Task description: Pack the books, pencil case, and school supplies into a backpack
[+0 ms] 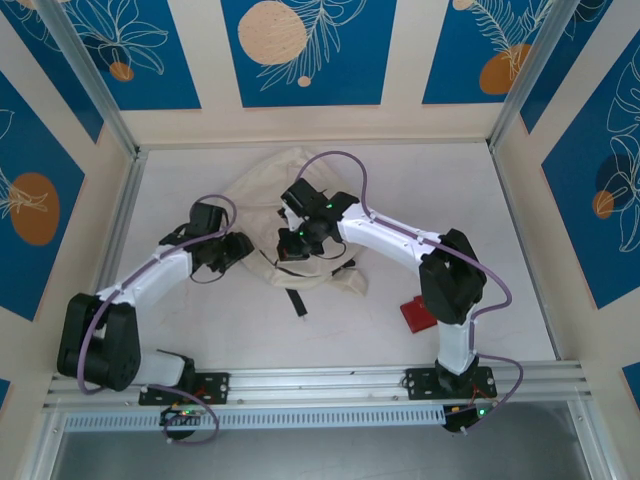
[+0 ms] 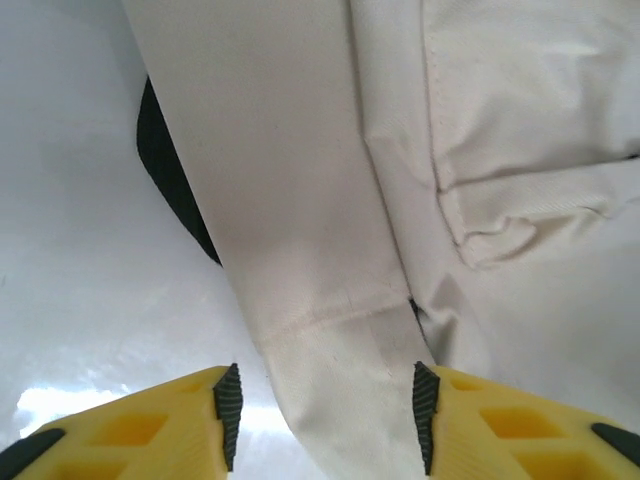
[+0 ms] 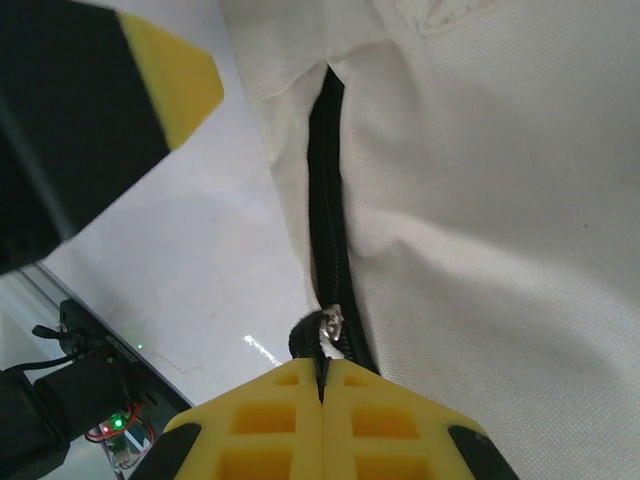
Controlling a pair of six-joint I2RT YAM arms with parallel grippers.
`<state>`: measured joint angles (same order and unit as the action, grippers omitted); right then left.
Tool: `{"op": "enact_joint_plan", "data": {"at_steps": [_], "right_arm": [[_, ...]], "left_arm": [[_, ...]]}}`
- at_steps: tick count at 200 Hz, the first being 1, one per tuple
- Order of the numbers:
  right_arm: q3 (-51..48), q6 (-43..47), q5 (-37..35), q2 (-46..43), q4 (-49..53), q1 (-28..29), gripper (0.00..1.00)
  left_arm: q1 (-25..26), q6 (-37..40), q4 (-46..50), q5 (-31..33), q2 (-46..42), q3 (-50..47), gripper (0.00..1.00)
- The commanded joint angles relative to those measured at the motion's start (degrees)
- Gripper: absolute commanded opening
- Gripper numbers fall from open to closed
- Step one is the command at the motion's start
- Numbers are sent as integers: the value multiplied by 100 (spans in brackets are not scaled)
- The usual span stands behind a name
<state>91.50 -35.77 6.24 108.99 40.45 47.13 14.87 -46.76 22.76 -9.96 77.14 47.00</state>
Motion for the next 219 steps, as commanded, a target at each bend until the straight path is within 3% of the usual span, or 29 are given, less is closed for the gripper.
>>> {"op": "enact_joint_plan", "data": {"at_steps": [1,39,116,145,170,219], "right_arm": [[215,-39,211,-31,-55,27,0],[-97,-27,358,-180,-161,55,0],[-372,-76,431,-272,-311,68,0],[-370,-97,367,-262,-303,76,0],[-352,-98,275,-264,-252,77,0],[-299,-123,168,-251,-202,78,0]], "left_arm": [[-24,-313,129,-671,-219,-36,54],[167,-876,-147,-1283,24,-5,60],[568,-793,408,-1117,698,468,55],[635,-718,510,-1105,767,514,46],[648,-689,531,-1171,775,476,32],[648,-605,642,-1149,732,434,23]]}}
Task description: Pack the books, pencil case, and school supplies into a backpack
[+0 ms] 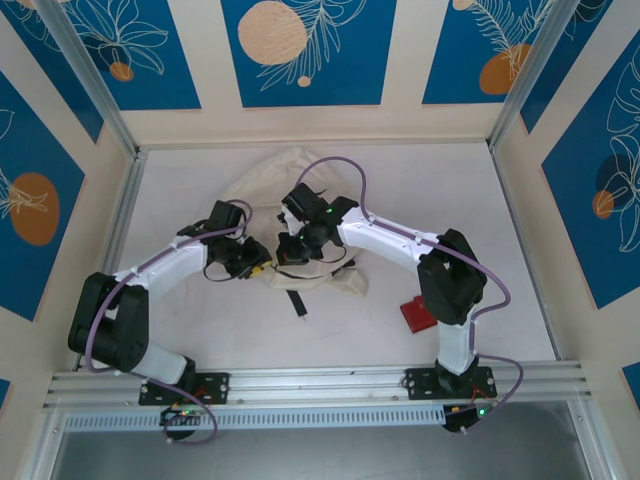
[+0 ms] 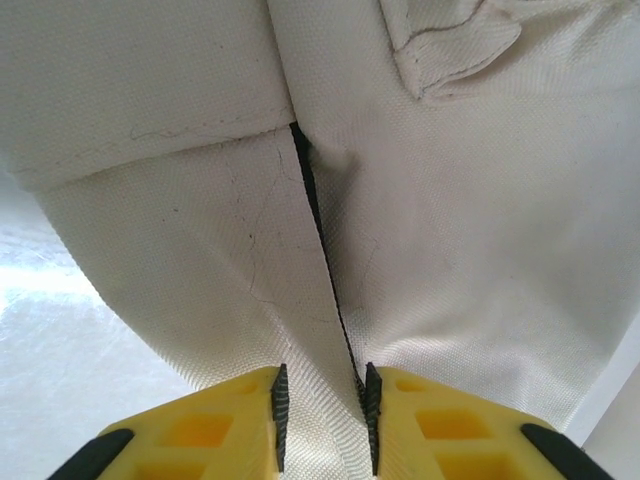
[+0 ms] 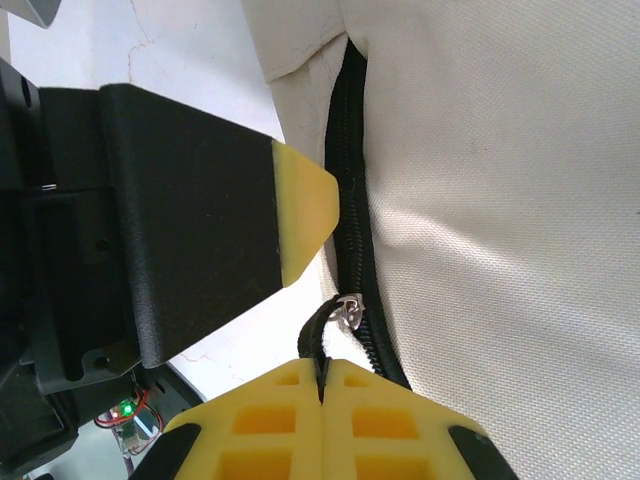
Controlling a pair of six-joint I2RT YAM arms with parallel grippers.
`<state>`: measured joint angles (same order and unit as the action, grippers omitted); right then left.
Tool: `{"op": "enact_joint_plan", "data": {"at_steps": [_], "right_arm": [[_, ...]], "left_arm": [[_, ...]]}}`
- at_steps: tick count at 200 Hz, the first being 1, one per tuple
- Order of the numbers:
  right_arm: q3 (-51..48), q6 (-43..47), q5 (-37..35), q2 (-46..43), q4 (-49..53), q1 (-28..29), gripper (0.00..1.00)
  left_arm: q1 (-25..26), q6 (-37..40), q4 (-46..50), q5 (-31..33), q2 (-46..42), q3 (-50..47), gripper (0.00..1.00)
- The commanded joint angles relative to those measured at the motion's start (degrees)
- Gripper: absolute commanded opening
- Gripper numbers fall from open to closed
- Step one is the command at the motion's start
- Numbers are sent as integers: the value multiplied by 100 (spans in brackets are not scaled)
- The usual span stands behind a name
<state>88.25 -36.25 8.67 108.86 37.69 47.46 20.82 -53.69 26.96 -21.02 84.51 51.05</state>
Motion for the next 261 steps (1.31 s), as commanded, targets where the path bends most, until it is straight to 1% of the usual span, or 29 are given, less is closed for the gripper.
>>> {"op": "enact_joint_plan", "data": {"at_steps": [1,52,71,83,109,129,166,211,228,252,257,261], "right_arm": [[26,-79,-79,-240,73,44,0],[115,-110,-185,-242,151,35,0],[127,-138,-218,-272,151,39,0],[144,-145,-221,-290,150,38,0],[197,-180,-317,-345,207,39,0],[266,-250,-610,-441,424,52,0],[543,-343,-1264,-558,1395,135,0],[507,-553,-2074,-646,2219,281,0],[379,-547,-1972,-655,2083,286,0],[261,-370,-1185,-668,1506,280,0],[226,-385,-1095,-706,1407,276,8],[201,-418,-1086,-752,1346,265,16]], "left_arm": [[54,92,222,-43,-5,24,23],[54,74,114,-90,-44,-201,14],[54,77,51,-128,-92,-335,8],[54,100,15,-155,-101,-399,0],[54,156,-3,-59,-135,-479,0],[53,231,27,121,-185,-473,0],[48,366,145,417,-207,-429,0],[7,386,170,643,-192,-394,0],[-8,395,116,614,-142,-385,0],[-27,422,29,606,-132,-381,0],[-30,437,38,627,-139,-372,0],[-40,458,49,645,-149,-368,0]]}}
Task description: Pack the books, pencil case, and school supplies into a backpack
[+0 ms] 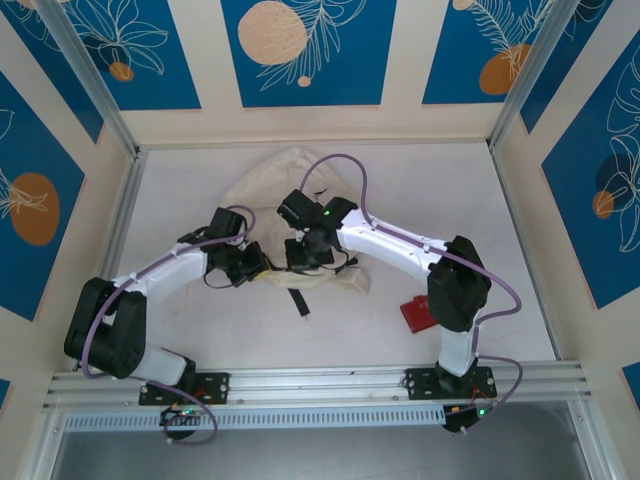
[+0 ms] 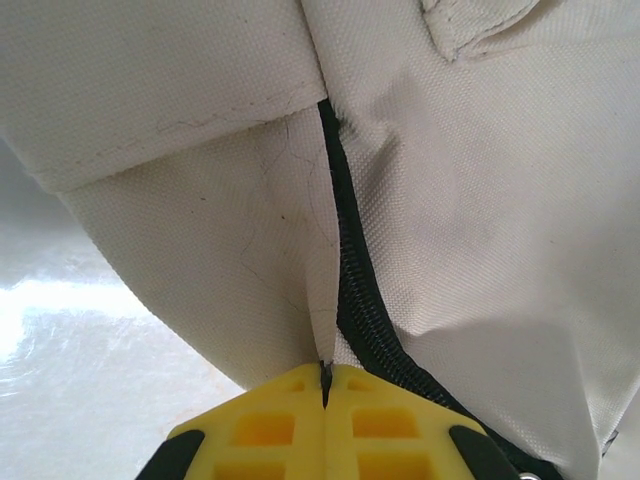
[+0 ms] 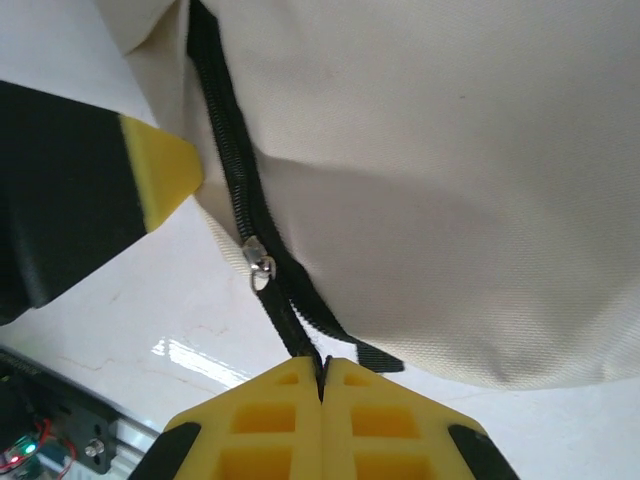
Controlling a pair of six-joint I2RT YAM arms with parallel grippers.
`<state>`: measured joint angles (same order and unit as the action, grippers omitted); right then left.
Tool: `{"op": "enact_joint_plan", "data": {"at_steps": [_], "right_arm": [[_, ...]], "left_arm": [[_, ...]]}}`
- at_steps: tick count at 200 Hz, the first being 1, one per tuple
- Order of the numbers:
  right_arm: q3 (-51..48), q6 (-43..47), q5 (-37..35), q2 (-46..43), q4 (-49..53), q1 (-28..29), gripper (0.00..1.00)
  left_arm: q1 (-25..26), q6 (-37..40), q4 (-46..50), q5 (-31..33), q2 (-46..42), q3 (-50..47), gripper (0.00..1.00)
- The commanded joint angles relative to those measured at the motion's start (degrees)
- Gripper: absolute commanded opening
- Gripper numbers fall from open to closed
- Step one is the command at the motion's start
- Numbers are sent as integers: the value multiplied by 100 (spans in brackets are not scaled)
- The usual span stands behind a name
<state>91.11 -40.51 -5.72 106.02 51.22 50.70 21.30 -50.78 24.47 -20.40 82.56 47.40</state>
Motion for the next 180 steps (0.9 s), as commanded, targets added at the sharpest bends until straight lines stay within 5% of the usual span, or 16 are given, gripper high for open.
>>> {"op": "enact_joint_plan", "data": {"at_steps": [1,16,26,82,133,180], "right_arm": [[-89,0,348,-481,-20,-64,19],[-291,-198,114,-728,-187,-200,48],[-530,-395,77,-908,-333,-414,57],[-1399,-1005,752,-935,-884,-1786,61],[-1054,-1140,495,-197,-691,-2113,74],[-1365,-1289,757,55,-989,-2367,66]], "left_arm": [[-90,175,301,587,43,2,0],[-141,272,343,642,-6,23,0],[-185,355,414,709,-44,41,0],[-337,639,568,689,-211,42,0],[-399,785,638,571,-328,42,0],[-400,763,573,407,-354,-4,0]]}}
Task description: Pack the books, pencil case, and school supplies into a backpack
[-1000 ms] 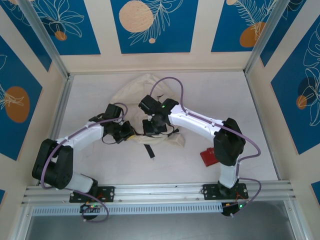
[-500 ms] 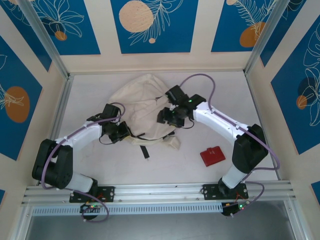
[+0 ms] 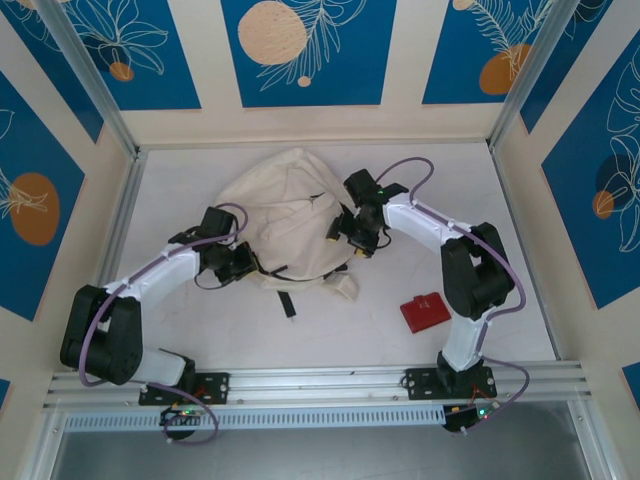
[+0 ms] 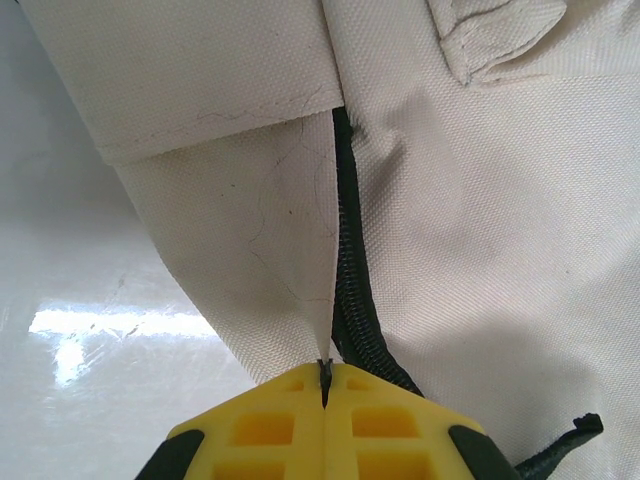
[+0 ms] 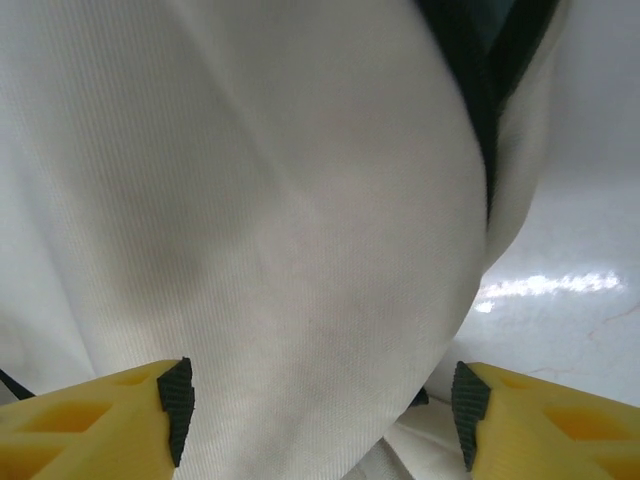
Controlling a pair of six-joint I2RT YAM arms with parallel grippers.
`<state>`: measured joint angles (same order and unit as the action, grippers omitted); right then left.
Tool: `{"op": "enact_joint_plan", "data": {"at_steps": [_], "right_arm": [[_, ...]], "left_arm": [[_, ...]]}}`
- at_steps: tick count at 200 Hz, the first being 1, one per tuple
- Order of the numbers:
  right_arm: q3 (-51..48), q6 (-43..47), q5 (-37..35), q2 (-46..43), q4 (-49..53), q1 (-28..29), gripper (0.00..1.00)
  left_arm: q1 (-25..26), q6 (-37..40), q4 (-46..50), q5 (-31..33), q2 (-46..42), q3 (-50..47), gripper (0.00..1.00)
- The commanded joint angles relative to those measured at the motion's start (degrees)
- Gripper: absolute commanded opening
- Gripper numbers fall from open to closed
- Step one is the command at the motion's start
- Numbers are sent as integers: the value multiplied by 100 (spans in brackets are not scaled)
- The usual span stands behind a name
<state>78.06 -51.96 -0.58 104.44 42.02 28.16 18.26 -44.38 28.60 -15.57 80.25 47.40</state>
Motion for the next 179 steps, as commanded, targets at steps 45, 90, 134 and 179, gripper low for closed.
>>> {"op": "enact_joint_plan", "data": {"at_steps": [45,90,134,179], "right_arm": [[131,-126,281,629,36,-163,57],[435,132,-72,698,296,-143,27],[782,756,-460,92,274,-108,9],[1158,1792,-282,-225,-262,-128,8]], "left_arm": [[-95,104,146,-138,-156,2,0],[-94,87,139,-156,-171,-35,0],[-95,89,137,-148,-165,-89,0],[-95,120,116,-173,-155,-117,0]]}}
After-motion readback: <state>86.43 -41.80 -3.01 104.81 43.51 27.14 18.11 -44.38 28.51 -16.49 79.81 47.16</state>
